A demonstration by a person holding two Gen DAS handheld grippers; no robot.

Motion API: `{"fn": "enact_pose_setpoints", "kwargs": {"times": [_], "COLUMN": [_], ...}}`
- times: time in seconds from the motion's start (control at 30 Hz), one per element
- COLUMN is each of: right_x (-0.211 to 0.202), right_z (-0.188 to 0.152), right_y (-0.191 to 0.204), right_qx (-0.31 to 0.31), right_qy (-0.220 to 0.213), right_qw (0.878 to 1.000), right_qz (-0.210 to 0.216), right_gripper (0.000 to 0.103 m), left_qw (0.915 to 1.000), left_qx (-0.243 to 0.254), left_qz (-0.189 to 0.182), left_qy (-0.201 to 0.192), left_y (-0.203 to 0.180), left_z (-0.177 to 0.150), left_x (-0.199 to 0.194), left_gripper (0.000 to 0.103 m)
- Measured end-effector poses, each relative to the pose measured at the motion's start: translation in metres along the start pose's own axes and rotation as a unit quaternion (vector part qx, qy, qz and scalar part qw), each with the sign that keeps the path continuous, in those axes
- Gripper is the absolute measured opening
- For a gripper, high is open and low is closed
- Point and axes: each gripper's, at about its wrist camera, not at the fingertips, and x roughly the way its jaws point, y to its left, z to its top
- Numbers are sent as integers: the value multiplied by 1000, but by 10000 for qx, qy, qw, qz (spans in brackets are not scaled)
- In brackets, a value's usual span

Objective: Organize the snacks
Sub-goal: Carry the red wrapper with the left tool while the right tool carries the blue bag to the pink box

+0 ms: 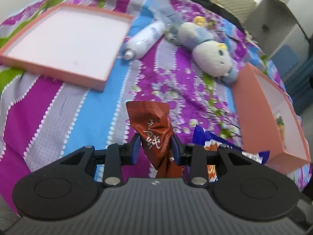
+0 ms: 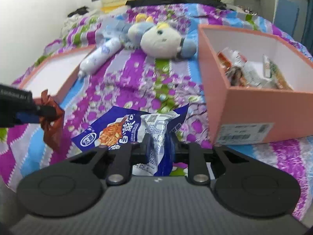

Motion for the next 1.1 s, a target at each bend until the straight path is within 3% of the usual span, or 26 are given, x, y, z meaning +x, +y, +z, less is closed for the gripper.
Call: {"fn": "enact_pose_setpoints", "kwargs": {"times": [0.27,0.77,1.1], "right_x": [-48,-131,-157], "right_z": [9,25,37], "right_y": [-10,-40,-89], "right_qx": [91,359,632], "right_qy": [-232,-782,-980], "right_qw": [9997,9961,9914], "right_qz": [-37,-198,-601], "right_gripper": [22,21,20], "left_qw": [9955,9828,9731], "left_qx": [893,1648,1956], "left_qz": [-302,-825,-1214], "left_qy": [102,-146,-75], "left_y": [-50,-124,-183], "left_z": [-14,-14,-7], "left_x": [-38,-104,-93], "left_gripper": [38,38,38]}}
